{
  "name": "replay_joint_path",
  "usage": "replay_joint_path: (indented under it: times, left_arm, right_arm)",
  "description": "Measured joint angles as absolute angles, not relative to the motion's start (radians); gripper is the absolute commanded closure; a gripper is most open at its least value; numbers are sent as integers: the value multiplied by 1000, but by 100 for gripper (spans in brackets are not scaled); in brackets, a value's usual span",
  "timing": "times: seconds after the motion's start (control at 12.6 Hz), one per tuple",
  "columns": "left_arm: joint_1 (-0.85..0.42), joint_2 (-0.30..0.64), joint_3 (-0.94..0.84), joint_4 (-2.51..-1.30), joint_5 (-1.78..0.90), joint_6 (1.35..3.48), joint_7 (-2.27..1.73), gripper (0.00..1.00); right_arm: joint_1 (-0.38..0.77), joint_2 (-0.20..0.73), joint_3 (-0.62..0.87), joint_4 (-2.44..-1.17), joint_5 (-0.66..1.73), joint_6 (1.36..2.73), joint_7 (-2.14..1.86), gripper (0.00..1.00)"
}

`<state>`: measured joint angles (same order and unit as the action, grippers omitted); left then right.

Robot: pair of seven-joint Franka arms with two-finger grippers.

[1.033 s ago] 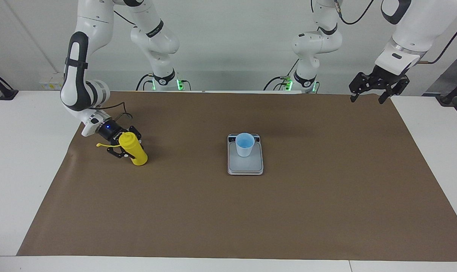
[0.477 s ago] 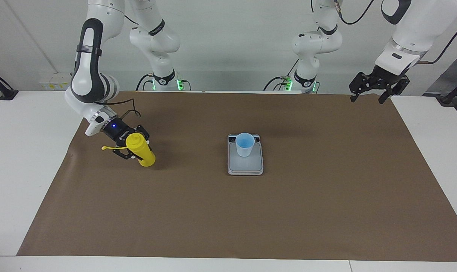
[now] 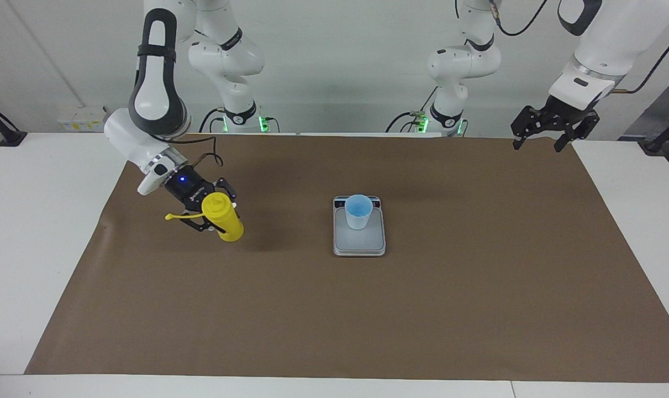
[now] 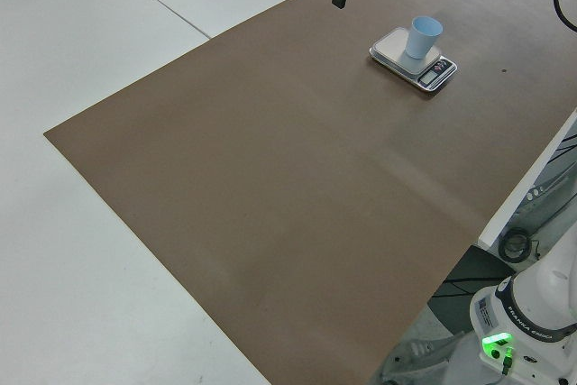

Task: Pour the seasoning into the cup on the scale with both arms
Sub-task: 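Lift the yellow bottle with the right gripper over the cup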

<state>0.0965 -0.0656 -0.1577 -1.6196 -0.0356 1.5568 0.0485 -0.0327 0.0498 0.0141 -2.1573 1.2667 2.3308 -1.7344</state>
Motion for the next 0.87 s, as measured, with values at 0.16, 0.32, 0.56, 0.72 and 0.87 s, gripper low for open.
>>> replay_joint_path:
  times: [0.16, 0.32, 0.56, 0.72, 0.87]
  left_arm:
    - [96, -66, -158, -1620, -36, 1557, 49, 0]
    - [96, -66, -158, -1620, -36, 1557, 48, 0]
    - [96, -66, -158, -1620, -36, 1557, 48, 0]
    - [96, -66, -158, -1620, -36, 1557, 48, 0]
    - [96, -66, -158, -1620, -36, 1557, 48, 0]
  right_arm:
    - [22, 49, 16, -2117, 1136, 2375, -1624, 51]
    - [99, 49, 17, -2106, 1051, 2458, -1557, 51]
    - [234, 53, 19, -2115, 903, 2608, -1496, 61]
    - [313, 61, 20, -2126, 707, 2662, -1383, 67]
    - [356, 66, 21, -2126, 486, 2670, -1217, 74]
